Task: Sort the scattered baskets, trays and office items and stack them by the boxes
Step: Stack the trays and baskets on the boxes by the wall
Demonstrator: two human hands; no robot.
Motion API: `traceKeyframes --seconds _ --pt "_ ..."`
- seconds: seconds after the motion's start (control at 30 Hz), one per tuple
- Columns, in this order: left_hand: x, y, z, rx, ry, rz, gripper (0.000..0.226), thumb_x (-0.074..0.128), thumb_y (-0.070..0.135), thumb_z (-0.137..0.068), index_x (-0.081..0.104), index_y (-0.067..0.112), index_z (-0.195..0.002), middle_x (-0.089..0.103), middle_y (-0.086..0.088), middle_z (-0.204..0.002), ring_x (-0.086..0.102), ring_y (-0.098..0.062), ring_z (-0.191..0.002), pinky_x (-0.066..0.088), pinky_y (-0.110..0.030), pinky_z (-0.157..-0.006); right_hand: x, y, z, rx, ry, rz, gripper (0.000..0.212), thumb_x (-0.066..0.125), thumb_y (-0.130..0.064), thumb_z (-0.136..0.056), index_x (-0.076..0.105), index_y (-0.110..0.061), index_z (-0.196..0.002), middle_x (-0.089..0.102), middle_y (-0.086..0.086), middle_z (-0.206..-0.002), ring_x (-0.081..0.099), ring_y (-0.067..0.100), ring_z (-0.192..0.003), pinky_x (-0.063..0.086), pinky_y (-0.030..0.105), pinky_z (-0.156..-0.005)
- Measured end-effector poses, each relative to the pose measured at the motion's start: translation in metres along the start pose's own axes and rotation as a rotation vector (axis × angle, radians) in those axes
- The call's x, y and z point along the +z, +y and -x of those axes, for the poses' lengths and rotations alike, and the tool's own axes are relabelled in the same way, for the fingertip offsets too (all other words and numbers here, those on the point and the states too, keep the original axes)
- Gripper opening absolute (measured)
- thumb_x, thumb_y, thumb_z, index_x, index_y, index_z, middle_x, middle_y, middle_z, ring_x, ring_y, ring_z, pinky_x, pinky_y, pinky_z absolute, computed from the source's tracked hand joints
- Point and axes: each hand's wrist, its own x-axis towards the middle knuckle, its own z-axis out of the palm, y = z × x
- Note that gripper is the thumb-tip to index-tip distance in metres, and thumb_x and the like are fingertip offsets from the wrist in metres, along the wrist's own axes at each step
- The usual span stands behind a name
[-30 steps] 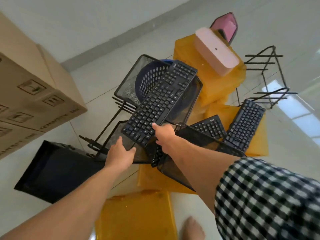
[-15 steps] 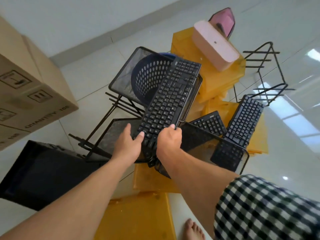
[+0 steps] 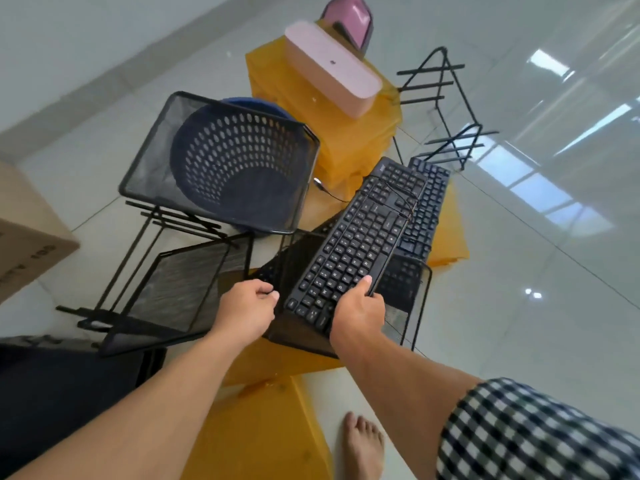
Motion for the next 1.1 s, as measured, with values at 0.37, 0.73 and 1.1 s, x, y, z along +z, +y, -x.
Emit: traceKeyframes --seconds 0.37,0.73,1.1 --pt "0.017 0.065 -0.097 -0.394 0.031 0.802 0.048 0.058 0.025 -0.102 0.045 0.014 -0.146 0.053 -0.017 -0.143 0.068 -0.028 -0.105 0.057 -0.036 -0.072 -0.003 -0.025 -0.103 0.0 -0.1 0.166 0.067 0.035 -0.059 -0.103 0.038 -0.013 -0.151 0.055 0.012 -0.14 0.054 0.037 -0.123 0.044 0.049 -0.103" --pt "0.015 0.068 -0.135 -0.527 0.163 1.01 0.047 0.04 0.0 -0.103 0.038 0.007 -0.149 0.053 -0.02 -0.142 0.065 -0.033 -0.117 0.062 -0.036 -0.08 0.012 -0.039 -0.11 0.029 -0.192 0.434 0.061 0.045 -0.044 -0.105 0.031 -0.004 -0.148 0.055 0.017 -0.135 0.057 0.032 -0.11 0.048 0.042 -0.093" --pt "-0.01 0.035 -0.054 -0.518 0.181 0.911 0.052 0.035 -0.012 -0.1 0.036 0.003 -0.149 0.039 -0.018 -0.153 0.065 -0.036 -0.083 0.058 -0.035 -0.055 0.001 -0.037 -0.022 -0.483 0.065 0.485 0.064 0.054 -0.046 -0.1 0.03 -0.014 -0.15 0.033 0.014 -0.151 0.034 0.034 -0.137 0.03 0.051 -0.112"
